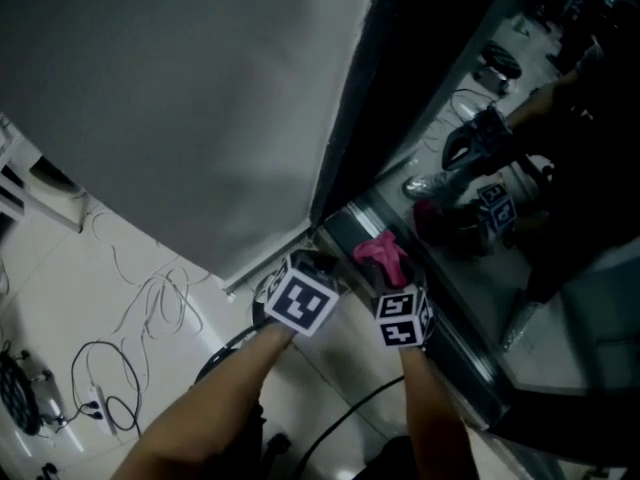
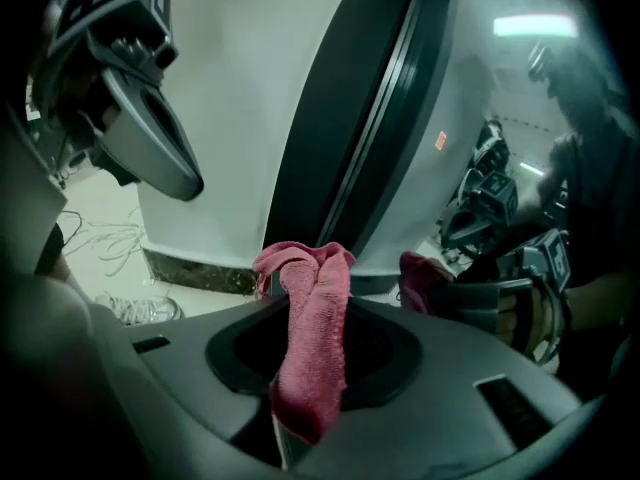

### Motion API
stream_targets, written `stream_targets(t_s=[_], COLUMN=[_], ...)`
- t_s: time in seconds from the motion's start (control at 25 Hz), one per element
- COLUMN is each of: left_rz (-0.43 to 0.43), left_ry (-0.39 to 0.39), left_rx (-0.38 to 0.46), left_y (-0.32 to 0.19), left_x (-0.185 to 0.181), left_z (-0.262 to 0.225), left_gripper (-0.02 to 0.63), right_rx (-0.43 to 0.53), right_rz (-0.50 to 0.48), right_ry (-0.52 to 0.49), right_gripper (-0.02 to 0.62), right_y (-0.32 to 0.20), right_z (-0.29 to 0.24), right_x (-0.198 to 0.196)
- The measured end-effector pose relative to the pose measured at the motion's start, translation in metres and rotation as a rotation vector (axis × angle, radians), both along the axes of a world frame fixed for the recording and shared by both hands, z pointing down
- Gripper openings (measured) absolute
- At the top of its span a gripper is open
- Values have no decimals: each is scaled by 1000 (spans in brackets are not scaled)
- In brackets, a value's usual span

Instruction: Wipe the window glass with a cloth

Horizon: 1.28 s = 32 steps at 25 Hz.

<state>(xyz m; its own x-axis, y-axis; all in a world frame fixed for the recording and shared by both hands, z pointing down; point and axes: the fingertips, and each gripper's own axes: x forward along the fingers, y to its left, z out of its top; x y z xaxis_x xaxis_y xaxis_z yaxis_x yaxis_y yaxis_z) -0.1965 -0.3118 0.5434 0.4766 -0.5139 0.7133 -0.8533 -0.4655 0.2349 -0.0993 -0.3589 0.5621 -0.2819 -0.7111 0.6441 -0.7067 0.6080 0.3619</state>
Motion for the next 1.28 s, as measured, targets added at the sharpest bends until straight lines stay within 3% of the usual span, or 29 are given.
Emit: stream_targets(t_s=[0.28,0.6,0.96,1.28], left_rz=[56,124,287,462], left_ry=[-18,-2,91,134], left_rx=[213,399,473,496], left_y=[8,11,61,124], left_x=[22,66,176,284], left_z=[-76,-163,-229,-255], left_gripper=[5,5,5,5], right_rx=[178,403,569,728], right_rz=[12,116,321,592], right_ry=[-149,-281,-313,-282], right_gripper=[120,120,120,121], right_y=[46,88,154,236], right_z=[-123,-244,-330,-371], right_x=[8,52,178,310])
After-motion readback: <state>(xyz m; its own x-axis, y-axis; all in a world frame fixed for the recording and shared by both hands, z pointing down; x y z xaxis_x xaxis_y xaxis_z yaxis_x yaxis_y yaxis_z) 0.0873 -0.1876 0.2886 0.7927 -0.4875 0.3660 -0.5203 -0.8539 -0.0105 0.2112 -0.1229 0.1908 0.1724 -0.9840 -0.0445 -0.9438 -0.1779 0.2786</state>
